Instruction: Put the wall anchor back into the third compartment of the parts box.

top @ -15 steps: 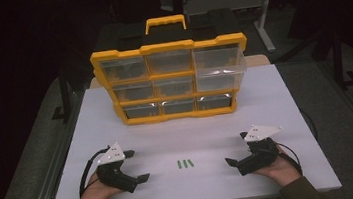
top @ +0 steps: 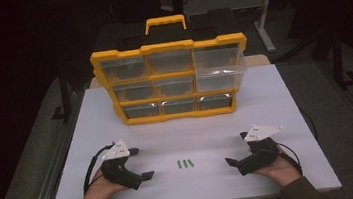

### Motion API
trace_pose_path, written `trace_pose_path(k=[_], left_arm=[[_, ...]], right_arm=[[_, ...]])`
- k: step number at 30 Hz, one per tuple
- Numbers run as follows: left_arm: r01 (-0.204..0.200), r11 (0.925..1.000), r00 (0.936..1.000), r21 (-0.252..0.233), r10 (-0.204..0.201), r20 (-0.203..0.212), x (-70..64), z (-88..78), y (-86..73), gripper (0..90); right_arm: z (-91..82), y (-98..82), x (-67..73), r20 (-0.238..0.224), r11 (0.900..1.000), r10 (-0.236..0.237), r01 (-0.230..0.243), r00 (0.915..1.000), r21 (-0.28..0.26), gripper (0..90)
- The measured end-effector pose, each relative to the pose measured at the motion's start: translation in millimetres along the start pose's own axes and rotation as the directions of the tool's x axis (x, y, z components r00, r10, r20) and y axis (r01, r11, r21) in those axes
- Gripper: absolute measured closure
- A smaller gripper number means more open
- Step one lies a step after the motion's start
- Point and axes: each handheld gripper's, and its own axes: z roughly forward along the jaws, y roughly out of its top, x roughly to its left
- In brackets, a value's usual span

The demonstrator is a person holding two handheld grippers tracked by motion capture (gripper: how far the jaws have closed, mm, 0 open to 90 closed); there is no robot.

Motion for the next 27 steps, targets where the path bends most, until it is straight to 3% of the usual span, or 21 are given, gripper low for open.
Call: trace_pose_path(k=[2, 25, 27], left_arm=[[0.011, 0.9999, 0.9999, 0.001, -0.011, 0.002, -1.1, 3.0, 2.7, 0.0], [-0.065, 0.9973, 0.9944, 0.034, 0.062, 0.086, -17.3, 44.7, 32.1, 0.5], [-0.072, 0.9965, 0.9932, 0.042, 0.068, 0.095, -18.3, 49.3, 33.5, 4.3]], right_arm=[[-0.2, 0.1, -0.3, 0.001, 1.0, 0.002, -0.002, 1.0, -0.003, 0.0], [-0.7, 0.4, -1.1, -0.01, 1.0, 0.001, -0.001, 0.9999, -0.015, 0.0], [-0.7, 0.4, -0.7, -0.012, 1.0, 0.002, -0.002, 0.9999, -0.015, 0.0]])
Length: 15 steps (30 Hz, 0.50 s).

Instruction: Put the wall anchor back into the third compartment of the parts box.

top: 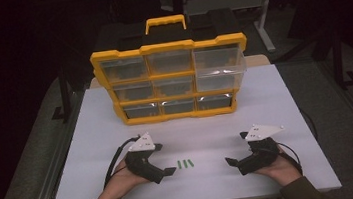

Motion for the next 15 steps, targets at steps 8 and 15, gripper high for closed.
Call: trace_pose_path(k=[8, 15], left_arm=[[-0.037, 0.9991, 0.9988, 0.019, 0.037, 0.033, 0.2, 14.1, 7.0, 14.1], [-0.057, 0.9976, 0.9967, 0.039, 0.055, 0.06, -0.5, 26.2, 11.2, 21.1]], right_arm=[[-0.3, 0.0, -0.1, -0.002, 1.0, 0.003, -0.003, 1.0, -0.002, 0.0], [-0.2, 0.1, -0.1, -0.004, 1.0, 0.003, -0.003, 1.0, -0.003, 0.0]])
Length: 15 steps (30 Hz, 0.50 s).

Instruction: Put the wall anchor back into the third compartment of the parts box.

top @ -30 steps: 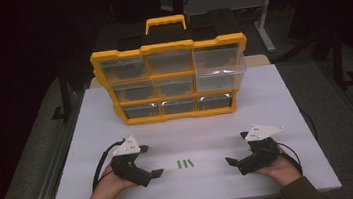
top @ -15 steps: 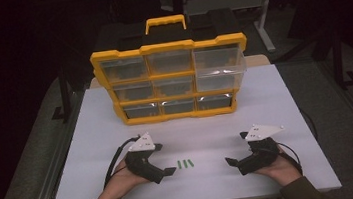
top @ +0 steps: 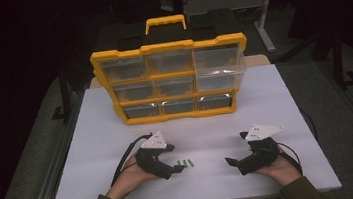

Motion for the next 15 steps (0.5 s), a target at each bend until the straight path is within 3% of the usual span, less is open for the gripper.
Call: trace_pose_path(k=[6, 7, 15], left_arm=[[-0.03, 0.9993, 0.9995, 0.022, 0.03, -0.003, -0.7, 3.6, -0.9, 34.0], [-0.016, 0.9998, 0.9999, 0.009, 0.016, -0.002, -2.2, 5.1, -1.3, 36.0], [-0.032, 0.9989, 0.9994, 0.034, 0.032, 0.013, -2.9, 8.6, -3.3, 48.5]], right_arm=[[-0.2, 0.0, -0.1, -0.003, 1.0, 0.0, 0.0, 1.0, 0.001, 0.0], [0.1, 0.0, 0.0, -0.002, 1.0, 0.0, 0.0, 1.0, 0.001, 0.0], [0.1, 0.0, 0.2, -0.006, 1.0, 0.0, 0.0, 1.0, 0.002, 0.0]])
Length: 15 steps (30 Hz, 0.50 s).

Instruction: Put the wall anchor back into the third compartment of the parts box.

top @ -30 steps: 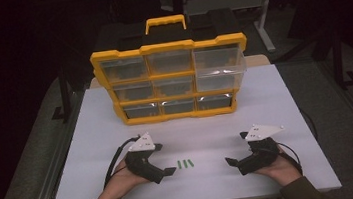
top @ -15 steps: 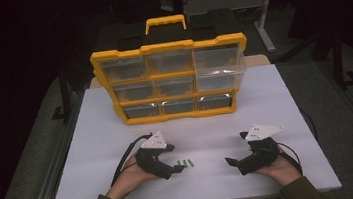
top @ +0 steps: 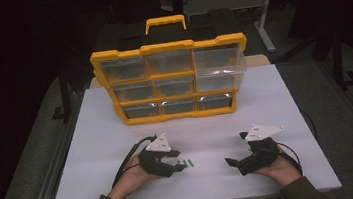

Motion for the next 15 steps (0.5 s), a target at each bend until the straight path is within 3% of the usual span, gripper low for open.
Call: trace_pose_path(k=[15], left_arm=[[-0.014, 0.9997, 0.9998, 0.021, 0.014, -0.016, -0.5, 4.7, -1.9, 61.2]], right_arm=[[-0.1, -0.1, -0.1, -0.004, 1.0, -0.001, 0.001, 1.0, 0.001, 0.0]])
